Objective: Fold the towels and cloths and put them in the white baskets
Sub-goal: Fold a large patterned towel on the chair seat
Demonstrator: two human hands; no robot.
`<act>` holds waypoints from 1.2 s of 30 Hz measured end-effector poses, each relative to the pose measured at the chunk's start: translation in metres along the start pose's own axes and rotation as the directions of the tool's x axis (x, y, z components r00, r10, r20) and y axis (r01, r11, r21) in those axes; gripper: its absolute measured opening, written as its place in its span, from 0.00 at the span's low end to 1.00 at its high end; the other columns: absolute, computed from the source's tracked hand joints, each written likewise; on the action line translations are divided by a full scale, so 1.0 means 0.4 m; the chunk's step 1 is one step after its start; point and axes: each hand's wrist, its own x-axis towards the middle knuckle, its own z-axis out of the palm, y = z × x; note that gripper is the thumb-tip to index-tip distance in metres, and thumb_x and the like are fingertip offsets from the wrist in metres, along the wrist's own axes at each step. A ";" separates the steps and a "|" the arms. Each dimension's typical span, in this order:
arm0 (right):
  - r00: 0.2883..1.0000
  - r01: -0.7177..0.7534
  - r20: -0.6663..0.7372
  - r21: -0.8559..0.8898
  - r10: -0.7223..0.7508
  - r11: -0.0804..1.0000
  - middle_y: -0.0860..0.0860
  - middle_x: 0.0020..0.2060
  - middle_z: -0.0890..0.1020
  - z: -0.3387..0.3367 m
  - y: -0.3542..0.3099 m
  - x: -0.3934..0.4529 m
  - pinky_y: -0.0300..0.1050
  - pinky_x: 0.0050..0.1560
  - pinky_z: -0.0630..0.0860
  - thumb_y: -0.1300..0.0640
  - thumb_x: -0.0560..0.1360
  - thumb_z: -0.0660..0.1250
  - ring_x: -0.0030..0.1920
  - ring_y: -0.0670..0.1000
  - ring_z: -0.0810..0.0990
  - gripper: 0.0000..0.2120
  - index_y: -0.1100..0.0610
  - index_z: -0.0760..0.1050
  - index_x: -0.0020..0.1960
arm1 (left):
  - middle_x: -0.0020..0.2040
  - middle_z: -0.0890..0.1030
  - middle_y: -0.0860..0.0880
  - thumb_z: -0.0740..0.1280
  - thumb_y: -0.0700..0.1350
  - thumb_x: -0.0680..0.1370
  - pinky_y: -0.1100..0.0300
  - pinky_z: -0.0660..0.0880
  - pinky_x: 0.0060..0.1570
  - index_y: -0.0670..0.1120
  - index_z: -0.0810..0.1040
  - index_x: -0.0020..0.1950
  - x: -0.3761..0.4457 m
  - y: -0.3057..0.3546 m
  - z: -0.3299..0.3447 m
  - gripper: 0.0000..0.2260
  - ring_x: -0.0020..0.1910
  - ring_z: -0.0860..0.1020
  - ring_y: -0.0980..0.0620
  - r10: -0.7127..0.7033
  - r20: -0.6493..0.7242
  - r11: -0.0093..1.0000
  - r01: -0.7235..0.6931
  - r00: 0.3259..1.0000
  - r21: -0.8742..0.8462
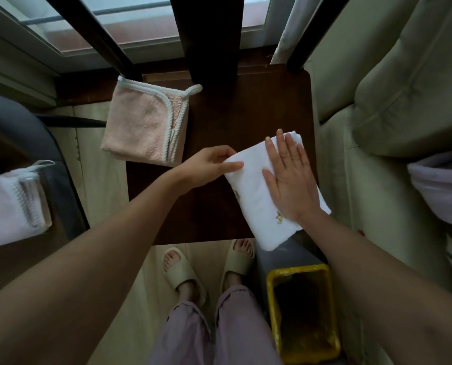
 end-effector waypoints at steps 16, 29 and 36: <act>0.938 -0.334 -0.105 -0.019 0.330 0.943 0.58 0.79 0.47 0.017 -0.060 0.107 0.54 0.77 0.44 0.43 0.83 0.43 0.79 0.56 0.44 0.30 0.57 0.45 0.80 | 0.67 0.73 0.46 0.63 0.56 0.78 0.51 0.66 0.65 0.47 0.74 0.66 -0.016 -0.039 0.029 0.20 0.67 0.68 0.46 0.677 -0.248 0.596 -0.318 0.693 0.738; 1.000 0.030 -0.005 0.087 -0.030 0.996 0.54 0.79 0.50 0.002 -0.046 -0.040 0.51 0.78 0.43 0.42 0.83 0.43 0.79 0.54 0.46 0.28 0.53 0.50 0.79 | 0.74 0.68 0.43 0.67 0.51 0.75 0.47 0.63 0.69 0.45 0.72 0.69 -0.035 -0.152 0.172 0.24 0.75 0.60 0.41 0.728 -0.200 0.430 -0.208 0.656 0.879; 0.998 0.047 0.044 0.059 -0.050 0.997 0.53 0.79 0.46 0.016 -0.030 -0.044 0.49 0.77 0.38 0.40 0.82 0.40 0.79 0.53 0.42 0.30 0.52 0.45 0.80 | 0.70 0.72 0.43 0.68 0.36 0.74 0.49 0.70 0.65 0.41 0.75 0.65 -0.019 -0.149 0.192 0.19 0.73 0.64 0.38 0.753 -0.221 0.437 -0.220 0.619 0.872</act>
